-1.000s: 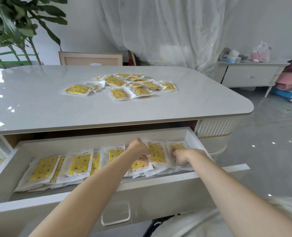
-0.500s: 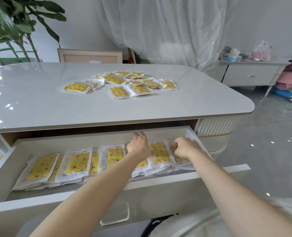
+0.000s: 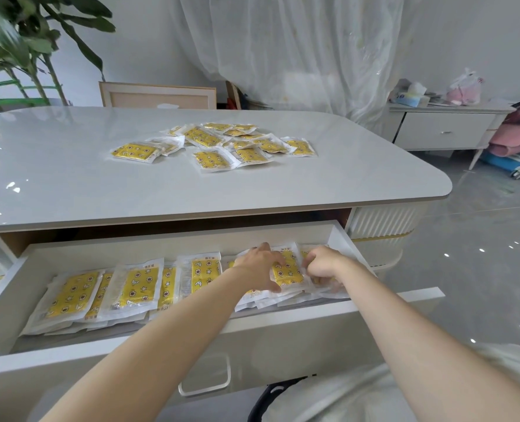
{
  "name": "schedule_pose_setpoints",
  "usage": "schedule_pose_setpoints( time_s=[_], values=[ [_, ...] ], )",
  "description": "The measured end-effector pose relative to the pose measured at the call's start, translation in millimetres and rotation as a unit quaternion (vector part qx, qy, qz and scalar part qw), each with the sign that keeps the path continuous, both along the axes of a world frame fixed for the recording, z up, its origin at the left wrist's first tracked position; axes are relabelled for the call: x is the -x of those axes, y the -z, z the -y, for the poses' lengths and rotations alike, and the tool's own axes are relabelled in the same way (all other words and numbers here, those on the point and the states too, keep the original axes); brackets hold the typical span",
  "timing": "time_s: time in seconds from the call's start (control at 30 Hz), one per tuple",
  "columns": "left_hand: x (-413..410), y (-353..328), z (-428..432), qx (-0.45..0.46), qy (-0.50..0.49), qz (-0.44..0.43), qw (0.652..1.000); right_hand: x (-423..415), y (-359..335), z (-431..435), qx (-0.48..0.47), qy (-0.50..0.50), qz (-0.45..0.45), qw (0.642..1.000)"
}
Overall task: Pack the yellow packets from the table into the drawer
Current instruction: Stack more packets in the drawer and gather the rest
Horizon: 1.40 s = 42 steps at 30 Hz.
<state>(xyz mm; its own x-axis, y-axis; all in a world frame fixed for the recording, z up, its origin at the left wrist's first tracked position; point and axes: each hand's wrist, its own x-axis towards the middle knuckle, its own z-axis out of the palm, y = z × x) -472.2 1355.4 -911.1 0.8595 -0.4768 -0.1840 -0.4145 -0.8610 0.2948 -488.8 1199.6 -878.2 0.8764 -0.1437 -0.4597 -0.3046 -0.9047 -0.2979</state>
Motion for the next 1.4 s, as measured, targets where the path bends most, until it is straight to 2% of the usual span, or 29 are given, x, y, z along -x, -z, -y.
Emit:
schedule_pose_setpoints(
  time_s=[0.17,0.33,0.43,0.9,1.2,1.4],
  values=[
    [3.4,-2.9,-3.4,0.025,0.001,0.038,0.999,1.1,3.9,9.6,0.065,0.057,0.017,0.996],
    [5.3,-0.9,3.2,-0.03,0.053,0.063,0.996,9.8,-4.5,18.2,0.15,-0.025,-0.114,0.982],
    [5.7,0.3,8.2,-0.074,0.097,0.069,0.99,11.2,-3.8,25.4,0.175,-0.06,-0.158,0.97],
    [4.1,5.0,5.1,-0.101,0.135,0.018,0.985,18.3,0.5,36.7,0.207,-0.066,-0.12,0.969],
    [15.4,-25.2,-11.3,-0.015,0.048,0.016,0.999,21.0,-25.1,18.5,0.061,-0.067,-0.015,0.996],
    [30.2,-69.5,-39.0,0.051,-0.01,0.063,0.997,26.0,-63.5,-4.8,-0.026,-0.069,0.122,0.99]
  ],
)
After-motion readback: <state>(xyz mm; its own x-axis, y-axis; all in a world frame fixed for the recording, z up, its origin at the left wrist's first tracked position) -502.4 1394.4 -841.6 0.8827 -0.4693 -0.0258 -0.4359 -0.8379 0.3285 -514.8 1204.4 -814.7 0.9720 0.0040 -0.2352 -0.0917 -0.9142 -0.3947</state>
